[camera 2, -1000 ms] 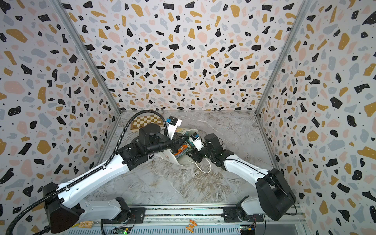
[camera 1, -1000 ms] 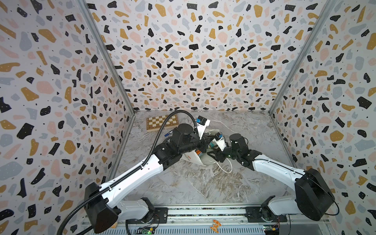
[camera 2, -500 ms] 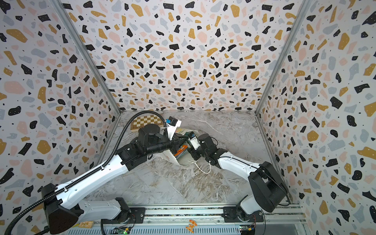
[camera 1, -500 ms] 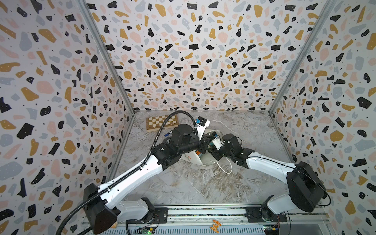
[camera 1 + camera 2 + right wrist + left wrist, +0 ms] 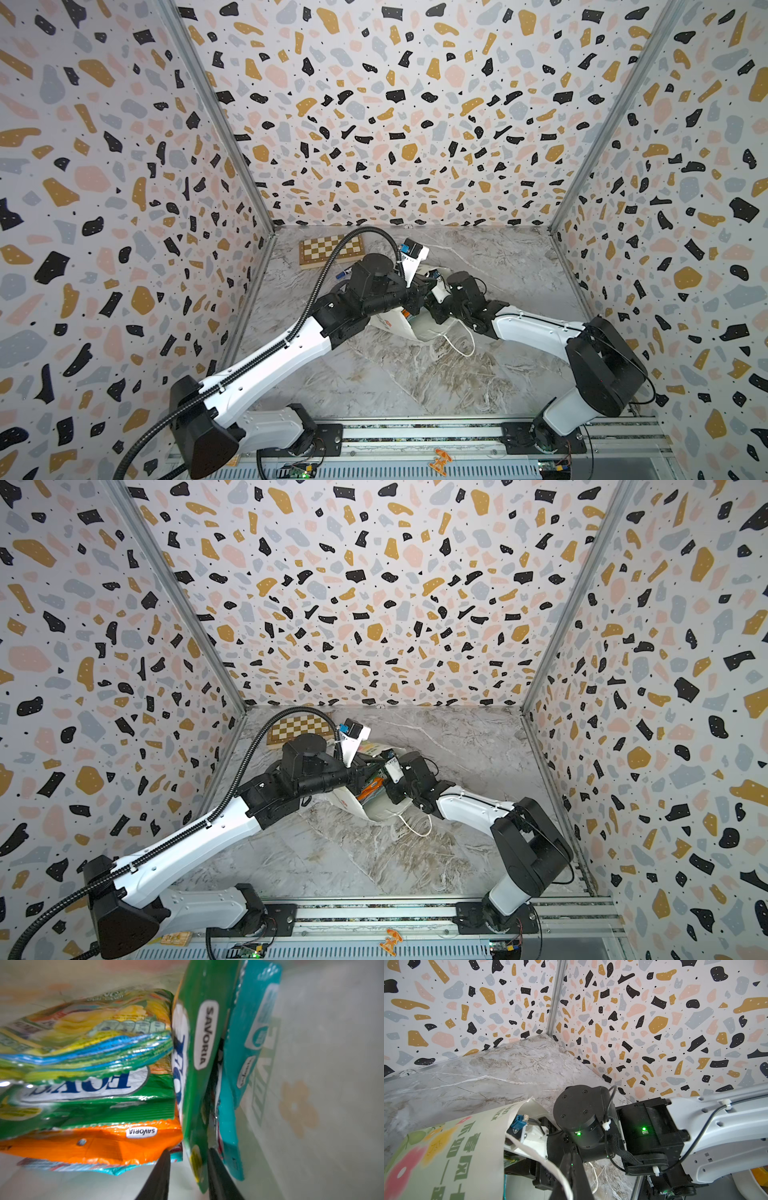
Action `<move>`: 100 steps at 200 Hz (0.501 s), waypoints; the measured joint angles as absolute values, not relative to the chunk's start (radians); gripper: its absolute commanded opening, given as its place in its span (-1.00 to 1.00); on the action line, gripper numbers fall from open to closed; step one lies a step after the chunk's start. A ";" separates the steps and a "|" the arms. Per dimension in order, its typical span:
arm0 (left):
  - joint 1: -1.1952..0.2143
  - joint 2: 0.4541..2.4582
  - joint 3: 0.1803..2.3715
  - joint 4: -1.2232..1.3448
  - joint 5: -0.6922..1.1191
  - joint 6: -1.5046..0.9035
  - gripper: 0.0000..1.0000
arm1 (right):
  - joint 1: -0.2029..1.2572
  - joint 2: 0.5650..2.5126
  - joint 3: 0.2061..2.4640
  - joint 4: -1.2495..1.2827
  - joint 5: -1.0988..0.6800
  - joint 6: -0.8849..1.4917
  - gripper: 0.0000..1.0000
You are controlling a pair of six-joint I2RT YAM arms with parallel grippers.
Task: Take the snacks out of the paper bag
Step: Pick up the snack from the paper bag.
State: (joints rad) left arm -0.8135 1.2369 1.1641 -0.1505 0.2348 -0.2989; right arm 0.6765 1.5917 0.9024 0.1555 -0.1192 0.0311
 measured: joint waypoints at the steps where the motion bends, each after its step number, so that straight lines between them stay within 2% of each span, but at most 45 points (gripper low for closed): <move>1: -0.813 1.237 1.164 -0.150 0.235 -0.299 -1.00 | 0.677 1.592 0.903 0.156 -0.119 0.031 -0.40; 30: -0.813 1.237 1.165 -0.151 0.235 -0.299 -1.00 | 0.677 1.602 0.906 0.174 -0.107 0.040 -0.47; 91: -0.813 1.237 1.171 -0.159 0.234 -0.299 -1.00 | 0.679 1.652 0.920 0.209 -0.089 0.044 -0.48; 100: -0.813 1.237 1.171 -0.158 0.234 -0.299 -1.00 | 0.679 1.666 0.927 0.211 -0.088 0.044 -0.55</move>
